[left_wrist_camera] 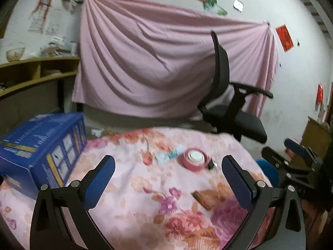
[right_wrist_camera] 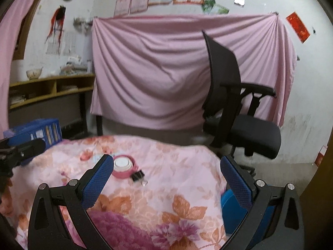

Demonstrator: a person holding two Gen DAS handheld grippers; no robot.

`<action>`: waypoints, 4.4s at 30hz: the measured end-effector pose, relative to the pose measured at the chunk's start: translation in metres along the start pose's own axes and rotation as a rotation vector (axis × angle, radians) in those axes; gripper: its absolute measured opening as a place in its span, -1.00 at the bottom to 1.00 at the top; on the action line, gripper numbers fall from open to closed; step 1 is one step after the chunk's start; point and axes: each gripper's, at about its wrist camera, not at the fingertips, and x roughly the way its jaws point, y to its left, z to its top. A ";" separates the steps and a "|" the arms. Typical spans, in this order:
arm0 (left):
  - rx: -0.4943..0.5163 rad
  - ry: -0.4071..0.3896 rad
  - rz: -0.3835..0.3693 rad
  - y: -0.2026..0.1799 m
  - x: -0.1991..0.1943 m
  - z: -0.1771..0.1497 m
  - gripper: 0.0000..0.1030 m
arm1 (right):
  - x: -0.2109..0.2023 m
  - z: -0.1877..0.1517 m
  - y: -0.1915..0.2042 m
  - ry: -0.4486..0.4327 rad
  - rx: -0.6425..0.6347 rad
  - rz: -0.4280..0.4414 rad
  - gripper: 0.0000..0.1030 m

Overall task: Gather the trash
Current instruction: 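Grasp the black binder clip with the right gripper while the left grasps the brown battery, then lift the clip and battery and carry both over the blue basin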

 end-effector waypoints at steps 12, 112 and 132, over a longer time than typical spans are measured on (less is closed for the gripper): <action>-0.020 0.307 -0.149 -0.013 0.046 -0.019 -0.27 | 0.024 -0.004 -0.005 0.141 0.030 0.037 0.83; 0.211 -0.030 -0.362 -0.228 0.029 0.057 -0.86 | -0.105 -0.001 -0.141 -0.282 0.246 -0.147 -0.55; 0.200 0.219 -0.404 -0.262 0.084 0.030 -0.87 | -0.077 -0.033 -0.210 -0.063 0.498 -0.167 -0.55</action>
